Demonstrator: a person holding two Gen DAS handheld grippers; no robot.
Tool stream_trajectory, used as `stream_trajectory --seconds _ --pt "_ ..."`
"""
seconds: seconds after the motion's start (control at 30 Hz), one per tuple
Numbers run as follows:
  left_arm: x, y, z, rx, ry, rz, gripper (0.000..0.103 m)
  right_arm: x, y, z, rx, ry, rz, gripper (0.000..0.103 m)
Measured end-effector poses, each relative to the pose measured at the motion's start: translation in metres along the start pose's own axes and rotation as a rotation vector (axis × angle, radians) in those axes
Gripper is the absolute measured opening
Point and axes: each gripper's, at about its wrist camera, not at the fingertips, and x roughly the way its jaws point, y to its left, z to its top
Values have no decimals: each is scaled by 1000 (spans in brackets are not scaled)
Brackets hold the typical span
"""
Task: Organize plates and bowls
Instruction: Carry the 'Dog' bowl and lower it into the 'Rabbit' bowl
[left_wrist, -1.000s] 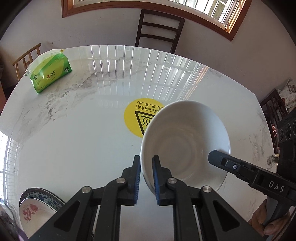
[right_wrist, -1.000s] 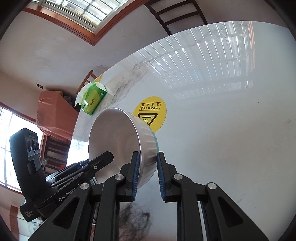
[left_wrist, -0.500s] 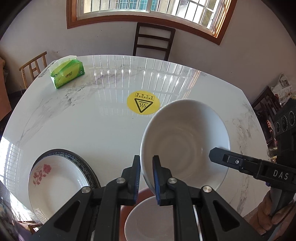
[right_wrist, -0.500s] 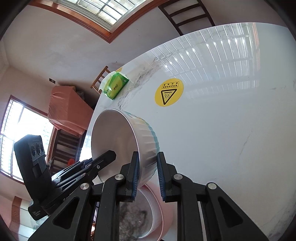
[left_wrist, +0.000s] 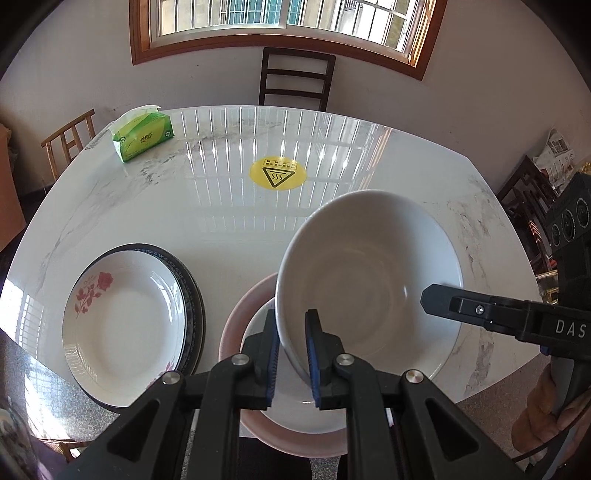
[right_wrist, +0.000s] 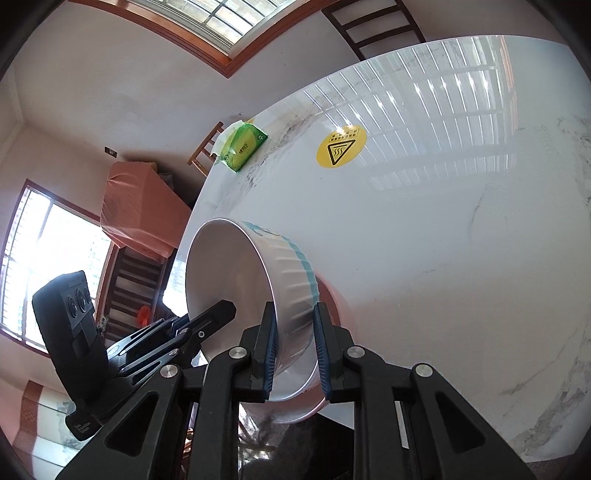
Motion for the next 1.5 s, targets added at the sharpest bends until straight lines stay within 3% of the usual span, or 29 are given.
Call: stream_trajectory --seconds 0.57,1.5 --pt "-7 9 -26 12 27 -4 14 11 14 -20 -3 7 -22 19" --pt "8 21 -27 -13 84 -15 14 26 11 -22 33 44 -28 19"
